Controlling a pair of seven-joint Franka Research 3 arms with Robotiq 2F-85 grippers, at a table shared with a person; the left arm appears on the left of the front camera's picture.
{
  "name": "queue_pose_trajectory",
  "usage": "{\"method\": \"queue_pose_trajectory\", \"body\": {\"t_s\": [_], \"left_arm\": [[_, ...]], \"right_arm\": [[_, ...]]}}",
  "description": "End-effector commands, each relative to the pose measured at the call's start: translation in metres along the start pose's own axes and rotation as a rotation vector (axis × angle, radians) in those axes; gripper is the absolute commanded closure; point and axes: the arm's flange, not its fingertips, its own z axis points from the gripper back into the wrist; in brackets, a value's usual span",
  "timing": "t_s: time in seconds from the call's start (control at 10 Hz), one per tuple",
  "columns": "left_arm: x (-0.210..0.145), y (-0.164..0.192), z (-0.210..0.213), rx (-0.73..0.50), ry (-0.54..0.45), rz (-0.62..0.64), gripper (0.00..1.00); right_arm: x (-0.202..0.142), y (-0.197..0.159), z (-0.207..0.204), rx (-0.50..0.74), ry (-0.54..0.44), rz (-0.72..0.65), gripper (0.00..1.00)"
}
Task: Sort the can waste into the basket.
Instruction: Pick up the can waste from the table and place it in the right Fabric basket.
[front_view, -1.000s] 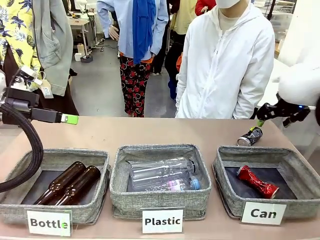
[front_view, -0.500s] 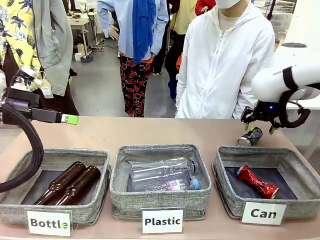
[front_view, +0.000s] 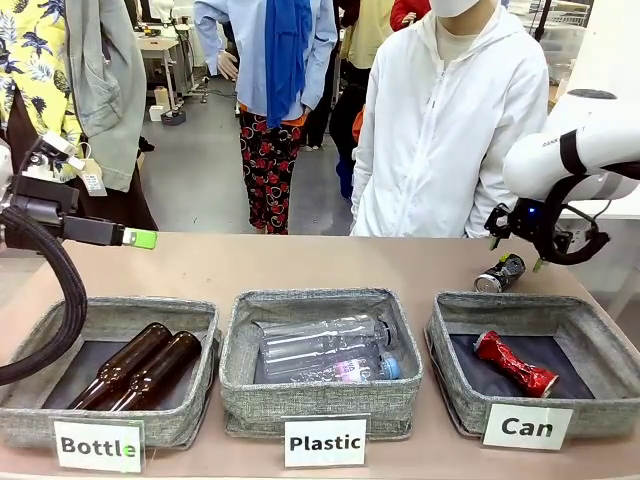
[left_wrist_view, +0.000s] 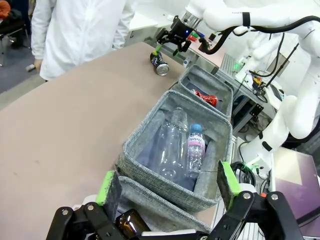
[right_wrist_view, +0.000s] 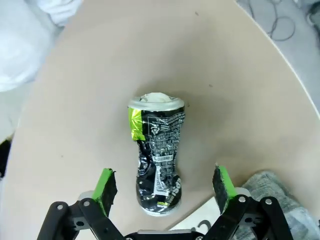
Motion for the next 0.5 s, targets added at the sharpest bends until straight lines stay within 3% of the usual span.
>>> {"method": "queue_pose_trajectory", "body": {"t_s": [0.0,0.4], "left_arm": [[0.0001,-0.0008,0.0037,-0.010,0.003,-0.007,0.00],[0.0001,-0.0008,0.0037,-0.010,0.003,-0.007,0.00]], "right_arm": [[-0.0024,0.0087,-0.0060,0.023,0.015,-0.016,0.00],[0.0002,0.0132,-0.0101,-0.007,0.008,0.024,0.00]]}}
